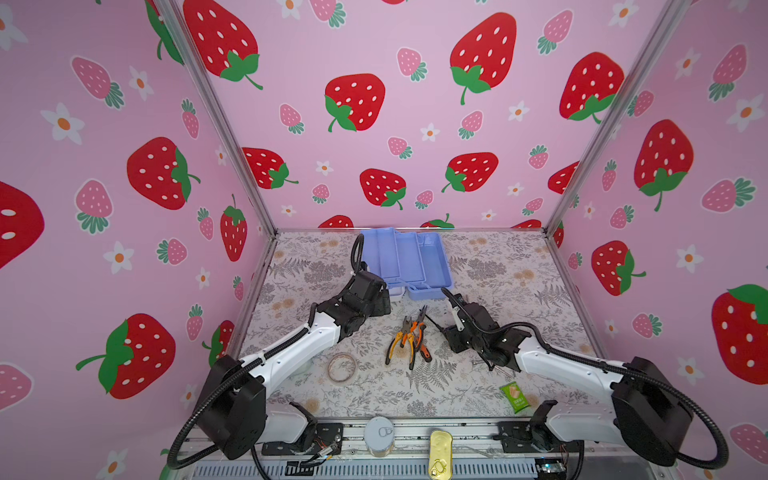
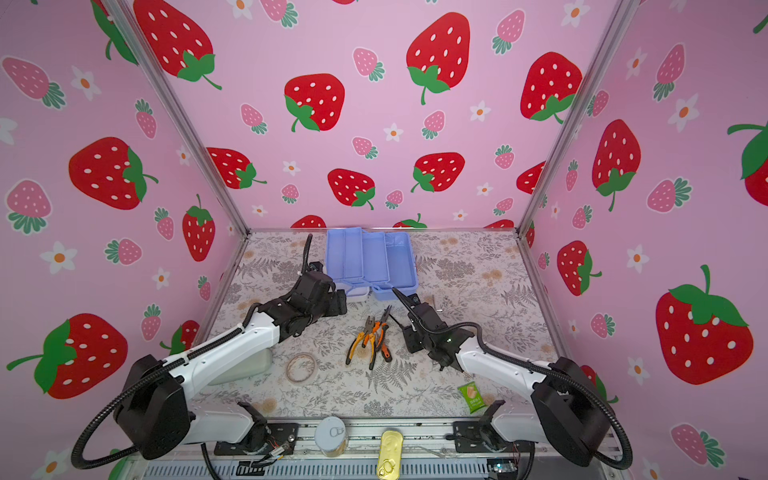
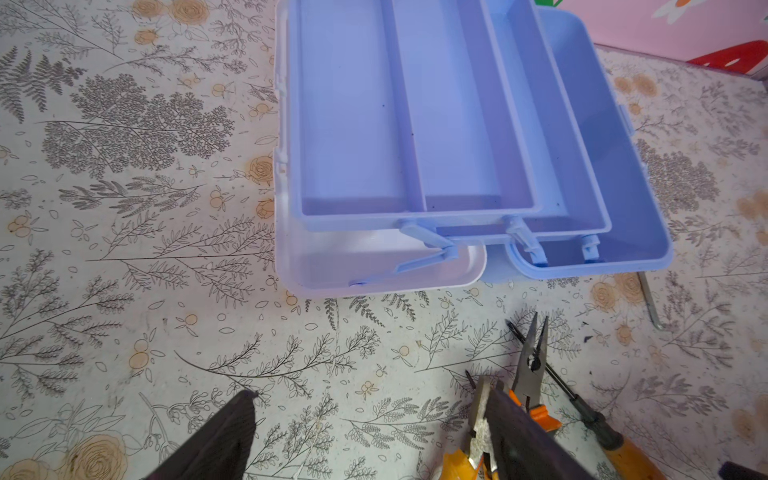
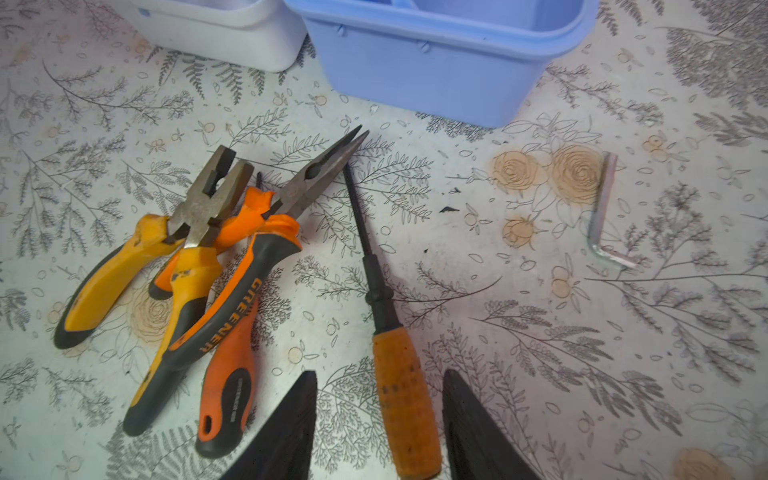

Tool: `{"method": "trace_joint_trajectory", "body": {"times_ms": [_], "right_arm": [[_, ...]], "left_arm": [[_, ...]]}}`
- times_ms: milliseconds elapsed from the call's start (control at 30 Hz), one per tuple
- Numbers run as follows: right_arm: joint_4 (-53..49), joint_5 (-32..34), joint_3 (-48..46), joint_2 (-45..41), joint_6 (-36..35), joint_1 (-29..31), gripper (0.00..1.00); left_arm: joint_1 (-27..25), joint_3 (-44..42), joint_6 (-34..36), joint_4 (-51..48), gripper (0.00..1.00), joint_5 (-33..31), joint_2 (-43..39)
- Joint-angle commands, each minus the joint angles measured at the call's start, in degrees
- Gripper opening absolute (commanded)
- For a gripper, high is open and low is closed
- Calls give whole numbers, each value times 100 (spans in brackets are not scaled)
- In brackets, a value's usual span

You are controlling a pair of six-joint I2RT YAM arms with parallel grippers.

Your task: Pack the tool kit

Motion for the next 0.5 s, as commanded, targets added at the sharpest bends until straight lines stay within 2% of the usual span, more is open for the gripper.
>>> {"method": "trace_joint_trajectory", "body": {"times_ms": [0,167,467], "right_arm": [[279,229,-115,135,84,141,58],[498,361,-128,365,134,259,61],[172,1202,161,1053,231,259,64]], "left_arm": [[-36,383,88,136,89,166,239],[-41,589,79,275,88,431,594],[-68,503,143,316,88,470,674]]}}
